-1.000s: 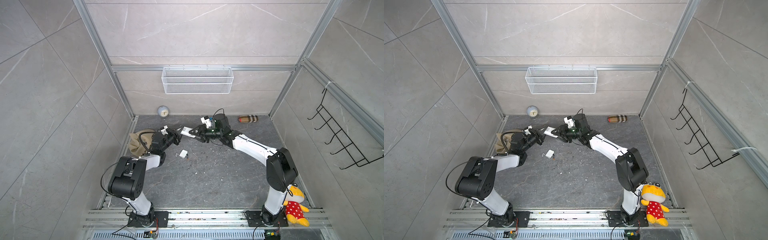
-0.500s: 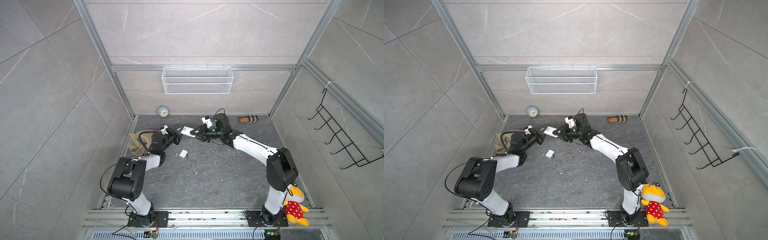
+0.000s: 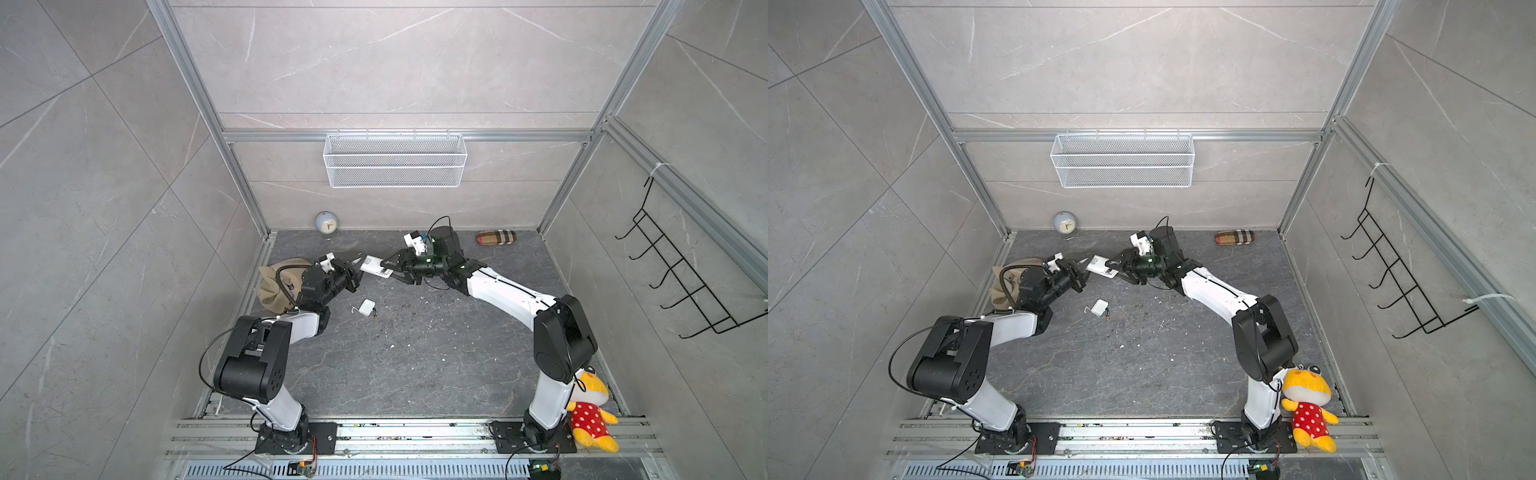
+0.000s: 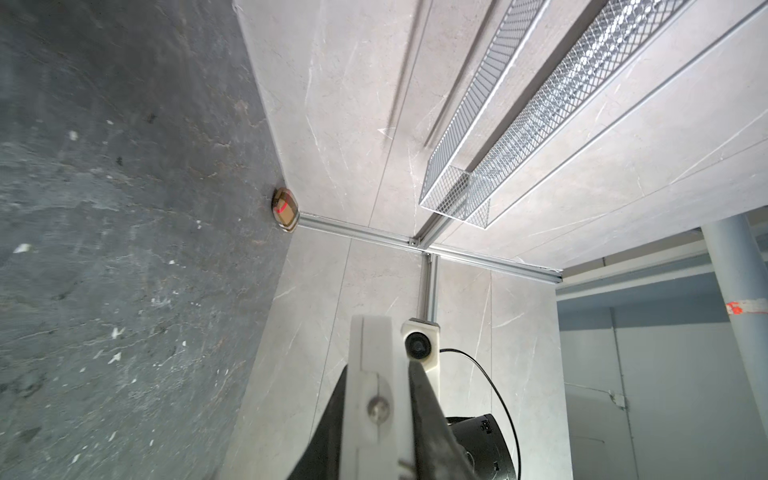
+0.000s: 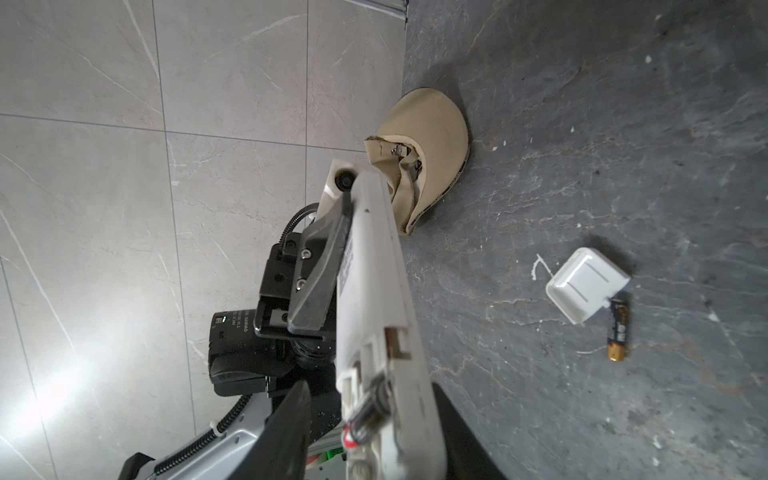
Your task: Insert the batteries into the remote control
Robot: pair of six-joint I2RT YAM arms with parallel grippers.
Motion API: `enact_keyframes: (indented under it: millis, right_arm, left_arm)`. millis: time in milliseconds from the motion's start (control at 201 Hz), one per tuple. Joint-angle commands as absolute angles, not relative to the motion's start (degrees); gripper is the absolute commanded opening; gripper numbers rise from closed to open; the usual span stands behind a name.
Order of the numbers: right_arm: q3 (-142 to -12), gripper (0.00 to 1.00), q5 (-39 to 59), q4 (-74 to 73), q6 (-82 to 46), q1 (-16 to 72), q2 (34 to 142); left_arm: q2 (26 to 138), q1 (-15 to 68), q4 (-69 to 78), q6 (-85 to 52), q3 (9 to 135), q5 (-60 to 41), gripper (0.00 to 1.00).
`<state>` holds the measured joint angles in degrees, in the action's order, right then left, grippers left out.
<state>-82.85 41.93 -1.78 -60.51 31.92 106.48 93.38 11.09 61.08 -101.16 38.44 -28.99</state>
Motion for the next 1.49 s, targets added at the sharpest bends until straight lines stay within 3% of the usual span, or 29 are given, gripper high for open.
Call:
enact_keyframes:
  millis: [0,134,274,513,727,1080,1484]
  right_arm:
    - [-85.72,0.56,38.93,9.41,-50.68,31.56,103.59]
    - [-85.62,0.57,30.63,21.18,-39.45,31.63,101.87]
    - [-81.92,0.45,22.16,26.16,-32.79,33.54,103.13]
    - [-86.04,0.36,11.09,29.98,-29.0,41.41,113.04]
    - [-92.27,0.34,4.22,32.1,-28.54,44.95,119.55]
    - [-104.49,0.34,-1.26,38.88,-27.0,47.74,128.08]
    - [-118.69,0.33,-3.04,47.91,-26.8,49.1,138.0]
  left_arm:
    - [90.83,6.73,64.4,-97.24,34.7,-30.83,0.01]
    - [88.43,2.28,62.67,-90.58,30.68,-32.31,0.01]
    - [83.27,-0.29,56.34,-78.22,28.2,-33.53,0.03]
    - [66.76,-1.67,35.93,-56.11,22.69,-22.58,0.03]
    - [59.69,-1.71,36.25,-54.03,15.71,-12.15,0.0]
    - [71.62,-1.67,50.46,-53.51,11.88,-13.1,0.0]
    - [65.79,-1.65,43.59,-51.15,12.65,-12.39,0.0]
